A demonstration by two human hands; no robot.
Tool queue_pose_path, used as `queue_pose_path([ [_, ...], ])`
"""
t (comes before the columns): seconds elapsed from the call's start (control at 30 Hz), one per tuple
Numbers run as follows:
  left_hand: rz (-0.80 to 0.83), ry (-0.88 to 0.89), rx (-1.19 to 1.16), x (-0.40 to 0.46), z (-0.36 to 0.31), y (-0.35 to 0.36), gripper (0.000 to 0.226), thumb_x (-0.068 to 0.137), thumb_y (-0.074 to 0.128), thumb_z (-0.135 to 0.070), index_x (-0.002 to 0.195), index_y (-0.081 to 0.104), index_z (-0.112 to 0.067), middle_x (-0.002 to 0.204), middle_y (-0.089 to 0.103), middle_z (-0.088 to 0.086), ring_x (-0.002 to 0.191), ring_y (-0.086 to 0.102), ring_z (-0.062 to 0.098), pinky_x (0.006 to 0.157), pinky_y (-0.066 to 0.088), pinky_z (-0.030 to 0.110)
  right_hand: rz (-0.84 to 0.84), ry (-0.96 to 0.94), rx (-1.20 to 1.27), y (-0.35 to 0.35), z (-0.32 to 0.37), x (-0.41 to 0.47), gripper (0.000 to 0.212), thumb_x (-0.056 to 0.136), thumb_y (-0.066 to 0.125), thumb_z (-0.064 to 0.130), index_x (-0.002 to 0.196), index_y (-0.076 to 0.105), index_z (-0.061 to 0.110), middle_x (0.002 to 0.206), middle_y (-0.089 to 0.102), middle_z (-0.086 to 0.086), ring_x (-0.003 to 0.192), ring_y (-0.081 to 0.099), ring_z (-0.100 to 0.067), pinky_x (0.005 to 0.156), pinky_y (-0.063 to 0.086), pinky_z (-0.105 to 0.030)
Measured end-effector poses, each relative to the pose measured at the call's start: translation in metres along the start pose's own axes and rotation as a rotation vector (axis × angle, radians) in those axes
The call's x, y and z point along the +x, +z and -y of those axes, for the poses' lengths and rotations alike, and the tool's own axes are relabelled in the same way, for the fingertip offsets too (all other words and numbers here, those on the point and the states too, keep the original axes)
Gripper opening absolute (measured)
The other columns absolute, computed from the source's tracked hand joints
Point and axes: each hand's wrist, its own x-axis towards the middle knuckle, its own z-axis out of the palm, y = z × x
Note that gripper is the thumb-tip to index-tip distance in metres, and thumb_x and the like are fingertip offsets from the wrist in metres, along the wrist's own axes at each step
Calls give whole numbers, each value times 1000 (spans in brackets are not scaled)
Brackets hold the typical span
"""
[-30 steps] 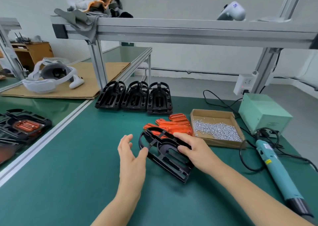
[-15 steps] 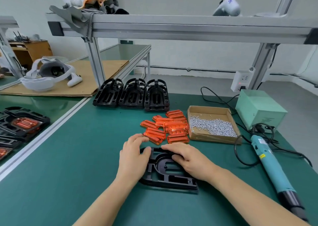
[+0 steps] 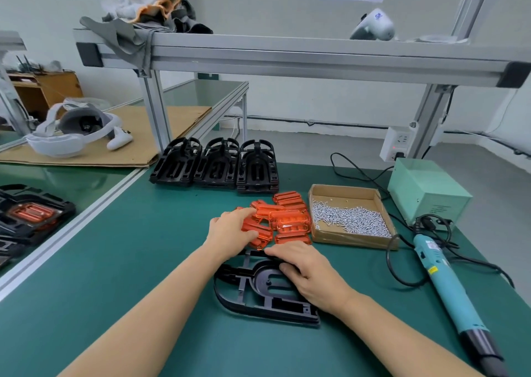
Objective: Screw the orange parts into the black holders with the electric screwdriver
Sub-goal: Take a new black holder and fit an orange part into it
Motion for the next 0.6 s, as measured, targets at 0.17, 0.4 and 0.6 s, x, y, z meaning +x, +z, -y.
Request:
queue_pose_path([
  [0.17, 33, 40, -187, 2, 6, -4, 50, 82, 69, -11, 130, 55, -21, 121, 63, -2, 112, 57, 14, 105, 40, 34, -46, 7, -20, 1, 0, -1, 36, 95, 56, 10, 130, 61, 19, 128, 58, 7, 122, 47, -11, 106, 32, -29],
  [0.4, -139, 153, -315, -4, 14, -6, 50, 77, 74, -10, 120, 57, -30, 107, 61, -11, 101, 54, 6, 96, 41, 26, -99, 72, -33, -4, 3, -5, 33, 96, 57, 20, 129, 60, 22, 129, 51, 14, 126, 40, -4, 108, 26, -22],
  [0.6, -28, 183, -707, -23, 8, -14, 43, 76, 77, -10, 111, 62, -30, 103, 69, -4, 94, 65, 17, 89, 52, 31, -319, 204, 171, -22, 9, 1, 38, 93, 64, 16, 129, 57, 26, 128, 52, 12, 121, 45, -1, 106, 30, -15],
])
